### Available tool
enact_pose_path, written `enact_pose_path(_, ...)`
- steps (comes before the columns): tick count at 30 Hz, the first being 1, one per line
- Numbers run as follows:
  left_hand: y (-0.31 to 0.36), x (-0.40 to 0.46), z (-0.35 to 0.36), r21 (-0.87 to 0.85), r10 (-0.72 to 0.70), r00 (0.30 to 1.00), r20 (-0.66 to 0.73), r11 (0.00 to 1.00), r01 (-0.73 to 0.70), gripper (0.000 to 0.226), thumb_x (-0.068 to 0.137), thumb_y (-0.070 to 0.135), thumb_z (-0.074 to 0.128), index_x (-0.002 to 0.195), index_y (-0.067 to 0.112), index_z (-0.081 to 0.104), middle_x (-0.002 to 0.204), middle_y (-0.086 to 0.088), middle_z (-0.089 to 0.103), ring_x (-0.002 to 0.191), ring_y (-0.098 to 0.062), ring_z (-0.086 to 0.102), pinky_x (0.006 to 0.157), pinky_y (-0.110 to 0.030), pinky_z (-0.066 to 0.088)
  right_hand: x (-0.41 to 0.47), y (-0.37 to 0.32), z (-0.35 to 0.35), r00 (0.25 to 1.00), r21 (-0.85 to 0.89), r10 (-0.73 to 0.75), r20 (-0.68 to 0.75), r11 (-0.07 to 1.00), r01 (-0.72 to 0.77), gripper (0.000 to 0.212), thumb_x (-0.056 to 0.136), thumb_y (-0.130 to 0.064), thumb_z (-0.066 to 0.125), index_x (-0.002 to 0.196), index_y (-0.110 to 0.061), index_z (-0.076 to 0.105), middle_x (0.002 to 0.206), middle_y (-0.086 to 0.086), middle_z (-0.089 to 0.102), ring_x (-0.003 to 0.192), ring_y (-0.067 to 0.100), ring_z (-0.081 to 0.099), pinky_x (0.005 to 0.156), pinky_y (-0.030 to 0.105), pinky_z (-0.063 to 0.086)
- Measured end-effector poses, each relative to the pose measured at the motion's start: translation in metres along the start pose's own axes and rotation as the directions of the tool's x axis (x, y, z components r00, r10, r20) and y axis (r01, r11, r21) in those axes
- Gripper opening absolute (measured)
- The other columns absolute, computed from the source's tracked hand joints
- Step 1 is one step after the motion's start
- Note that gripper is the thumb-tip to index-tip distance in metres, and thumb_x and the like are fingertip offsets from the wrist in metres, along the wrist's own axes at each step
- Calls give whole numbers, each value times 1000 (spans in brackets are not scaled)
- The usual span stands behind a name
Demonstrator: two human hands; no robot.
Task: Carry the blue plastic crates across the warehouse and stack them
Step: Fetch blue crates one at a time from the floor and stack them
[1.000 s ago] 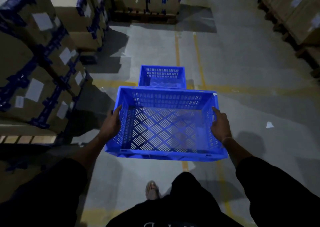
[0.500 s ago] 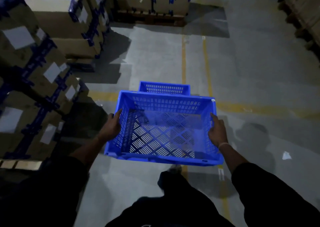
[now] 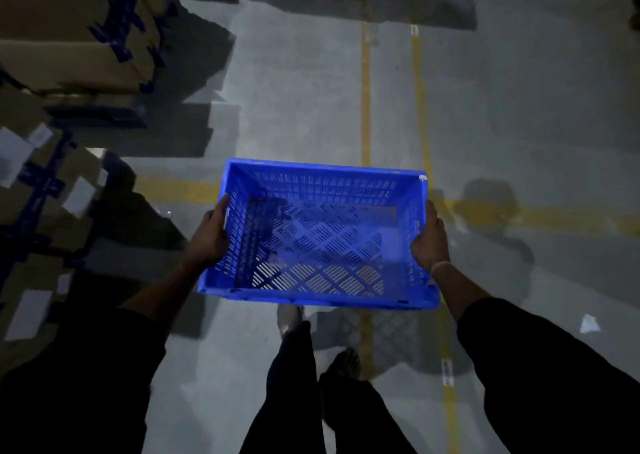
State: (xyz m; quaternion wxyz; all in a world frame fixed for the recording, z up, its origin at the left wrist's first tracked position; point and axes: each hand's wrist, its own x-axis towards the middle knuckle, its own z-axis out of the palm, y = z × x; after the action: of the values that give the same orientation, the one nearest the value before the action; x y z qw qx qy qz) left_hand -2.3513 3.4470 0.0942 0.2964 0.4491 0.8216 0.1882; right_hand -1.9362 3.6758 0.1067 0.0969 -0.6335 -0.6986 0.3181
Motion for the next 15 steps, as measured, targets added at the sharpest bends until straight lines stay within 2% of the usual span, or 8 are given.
enact_pose_path(5, -17, 89, 20, 19, -48, 999, 2, 999, 48, 99, 83, -3, 63, 162, 24, 9, 143, -30, 43, 128, -43, 49, 99, -49, 46, 88, 1, 55, 1000, -14, 10, 18, 1000, -10, 87, 82, 8, 50, 157, -19, 15, 138, 28, 41, 117, 46, 49, 89, 42, 44)
enact_pose_path(10, -37, 159, 35, -1, -3, 1000, 12, 1000, 3, 97, 83, 2, 58, 161, 32, 9, 141, -24, 49, 128, -39, 50, 94, -52, 50, 148, 8, 95, 1000, -26, 1, 26, 1000, -1, 83, 85, 4, 48, 157, -18, 12, 140, 27, 40, 121, 46, 46, 92, 44, 43)
enact_pose_path(15, -46, 193, 51, -18, -7, 1000, 0, 1000, 7, 90, 87, 9, 51, 160, 38, 8, 146, -21, 45, 126, -39, 52, 94, -53, 51, 183, 8, 117, 1000, -27, 12, -11, 1000, -13, 83, 86, 3, 47, 157, -22, 12, 139, 24, 39, 116, 47, 49, 87, 47, 44)
